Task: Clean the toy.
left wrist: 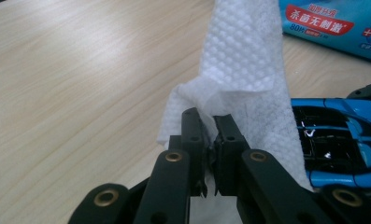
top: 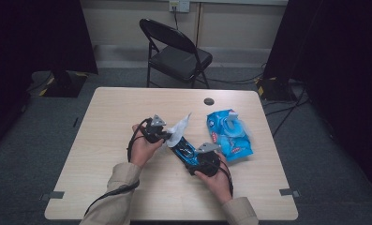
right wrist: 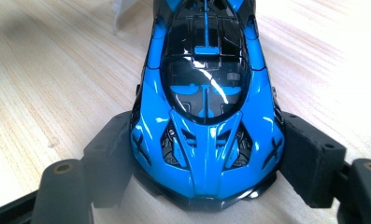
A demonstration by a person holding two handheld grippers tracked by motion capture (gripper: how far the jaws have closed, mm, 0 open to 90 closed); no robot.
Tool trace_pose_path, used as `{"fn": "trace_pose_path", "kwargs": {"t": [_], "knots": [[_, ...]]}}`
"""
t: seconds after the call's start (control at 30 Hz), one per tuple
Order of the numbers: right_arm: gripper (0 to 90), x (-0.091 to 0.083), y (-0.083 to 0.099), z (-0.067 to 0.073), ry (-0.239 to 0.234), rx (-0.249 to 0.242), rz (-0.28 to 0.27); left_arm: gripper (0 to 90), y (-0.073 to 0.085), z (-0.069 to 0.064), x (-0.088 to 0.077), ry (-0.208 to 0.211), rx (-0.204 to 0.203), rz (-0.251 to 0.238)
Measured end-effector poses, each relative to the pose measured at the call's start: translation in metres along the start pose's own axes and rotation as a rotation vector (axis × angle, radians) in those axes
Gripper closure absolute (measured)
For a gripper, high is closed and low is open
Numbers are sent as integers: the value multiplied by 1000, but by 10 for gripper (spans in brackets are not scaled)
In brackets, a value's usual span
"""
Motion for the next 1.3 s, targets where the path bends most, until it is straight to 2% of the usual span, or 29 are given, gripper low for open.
{"fn": "trace_pose_path", "kwargs": {"t": [0.1, 0.23, 0.37, 0.5, 0.77, 1.0, 1.1, 1.2, 1.3], "knots": [[259, 0, 0, 0, 0, 0, 0, 861, -1, -1, -4, 4, -8, 2], [260, 0, 0, 0, 0, 0, 0, 864, -8, -5, -8, 24, -33, -28], [260, 0, 0, 0, 0, -1, 0, 866, -15, -12, -11, 42, -27, -49], [260, 0, 0, 0, 0, 0, 0, 866, -23, -22, -14, 65, -25, -71], [259, 0, 0, 0, 0, 0, 0, 867, -39, -52, -11, 140, 3, -106], [259, 0, 0, 0, -1, -2, -1, 868, -39, -81, 1, 191, 32, -72], [259, 0, 0, 0, -1, -2, -1, 870, -36, -93, 6, 229, 22, -71], [259, 0, 0, 0, -1, -2, -1, 871, -33, -100, 12, 237, 24, -55], [259, 0, 0, 0, -2, -1, -1, 871, -30, -107, 15, 263, 20, -52]]}}
Point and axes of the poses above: each handheld gripper's, and its own axes: x roughly forward along the jaws, y roughly out of its underside, z roughly to its left, the point moved 8 cm from there along x, roughly forward along the jaws, and after that the axes turned 11 degrees about x, right-handed, at the moved point
